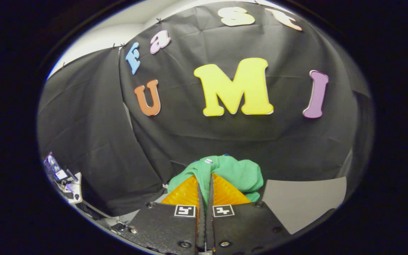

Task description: Put the clothes into the washing machine and then close the washing machine lid.

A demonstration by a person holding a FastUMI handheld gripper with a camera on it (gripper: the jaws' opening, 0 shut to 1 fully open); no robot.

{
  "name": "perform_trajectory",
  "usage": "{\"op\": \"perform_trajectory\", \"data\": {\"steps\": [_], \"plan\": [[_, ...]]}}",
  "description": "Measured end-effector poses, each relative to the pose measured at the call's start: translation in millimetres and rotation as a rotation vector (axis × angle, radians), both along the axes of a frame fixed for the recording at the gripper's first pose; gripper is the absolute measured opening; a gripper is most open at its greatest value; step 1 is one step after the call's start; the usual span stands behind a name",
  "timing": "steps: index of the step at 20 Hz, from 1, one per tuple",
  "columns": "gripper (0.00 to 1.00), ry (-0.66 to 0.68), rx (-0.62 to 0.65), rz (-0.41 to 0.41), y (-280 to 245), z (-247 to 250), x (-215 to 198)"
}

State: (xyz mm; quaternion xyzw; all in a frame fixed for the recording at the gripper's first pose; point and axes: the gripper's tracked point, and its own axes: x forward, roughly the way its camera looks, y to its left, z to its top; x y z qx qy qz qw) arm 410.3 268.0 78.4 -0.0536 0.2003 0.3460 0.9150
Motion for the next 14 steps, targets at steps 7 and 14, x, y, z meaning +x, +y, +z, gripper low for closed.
{"op": "perform_trajectory", "data": {"steps": [7,14], "plan": [[0.05,0.050,0.001,0.060,55,-34,0],[0.05,0.109,-0.007,0.041,80,-92,4]]}}
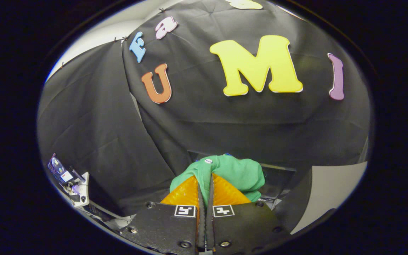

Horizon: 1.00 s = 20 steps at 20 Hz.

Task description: Put the clothes into the washing machine and then close the washing machine lid.

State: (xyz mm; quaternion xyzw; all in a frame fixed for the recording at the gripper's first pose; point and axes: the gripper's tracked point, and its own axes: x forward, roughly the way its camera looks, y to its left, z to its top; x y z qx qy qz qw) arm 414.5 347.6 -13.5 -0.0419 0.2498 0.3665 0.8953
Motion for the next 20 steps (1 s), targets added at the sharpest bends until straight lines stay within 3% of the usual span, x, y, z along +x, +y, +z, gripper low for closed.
{"op": "perform_trajectory", "data": {"steps": [9,20], "plan": [[0.05,0.038,-0.028,-0.050,4,-65,16],[0.05,0.189,-0.143,-0.192,-9,-187,40]]}}
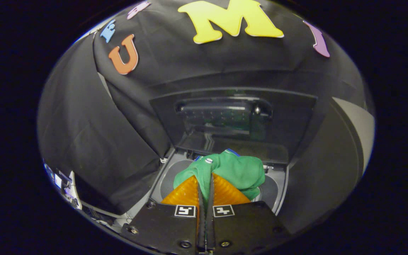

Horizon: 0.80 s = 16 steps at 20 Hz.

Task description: Put the clothes into the washing machine and then close the washing machine lid.

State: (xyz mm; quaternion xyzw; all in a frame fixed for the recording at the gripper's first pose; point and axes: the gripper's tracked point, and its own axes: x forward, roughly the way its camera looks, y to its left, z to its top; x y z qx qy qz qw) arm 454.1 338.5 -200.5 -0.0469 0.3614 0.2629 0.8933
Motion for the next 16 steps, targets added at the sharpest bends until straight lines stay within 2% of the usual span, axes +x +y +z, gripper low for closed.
{"op": "perform_trajectory", "data": {"steps": [4,9,13,16], "plan": [[0.05,0.061,-0.033,-0.065,-6,-43,6],[0.05,0.089,-0.099,-0.092,-4,-82,13],[0.05,0.129,-0.113,-0.130,-7,-84,10],[0.05,0.121,-0.124,-0.119,-6,-86,12]]}}
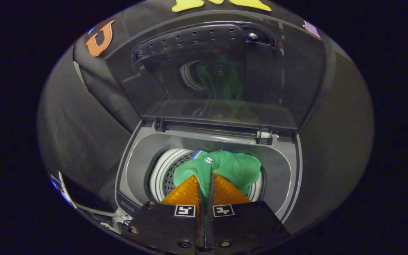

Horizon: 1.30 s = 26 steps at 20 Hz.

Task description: Put the clothes into the washing machine and then close the washing machine lid.

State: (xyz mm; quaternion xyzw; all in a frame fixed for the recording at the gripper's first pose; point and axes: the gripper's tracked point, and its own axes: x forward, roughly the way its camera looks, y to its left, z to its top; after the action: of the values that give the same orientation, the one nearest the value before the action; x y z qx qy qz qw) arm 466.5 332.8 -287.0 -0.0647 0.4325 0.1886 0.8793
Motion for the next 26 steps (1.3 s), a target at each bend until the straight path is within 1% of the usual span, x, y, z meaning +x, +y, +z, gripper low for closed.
{"op": "perform_trajectory", "data": {"steps": [4,6,8,10,15,19,23,26], "plan": [[0.05,-0.016,0.004,0.001,0,9,1],[0.06,-0.010,0.024,0.015,4,9,1],[0.53,0.005,-0.003,0.033,5,3,5],[1.00,-0.058,-0.012,0.056,7,17,9],[1.00,-0.148,0.046,0.162,29,75,-4],[1.00,-0.254,0.150,0.233,62,153,-11],[1.00,-0.329,0.250,0.265,86,233,-16],[1.00,-0.397,0.297,0.247,93,284,4]]}}
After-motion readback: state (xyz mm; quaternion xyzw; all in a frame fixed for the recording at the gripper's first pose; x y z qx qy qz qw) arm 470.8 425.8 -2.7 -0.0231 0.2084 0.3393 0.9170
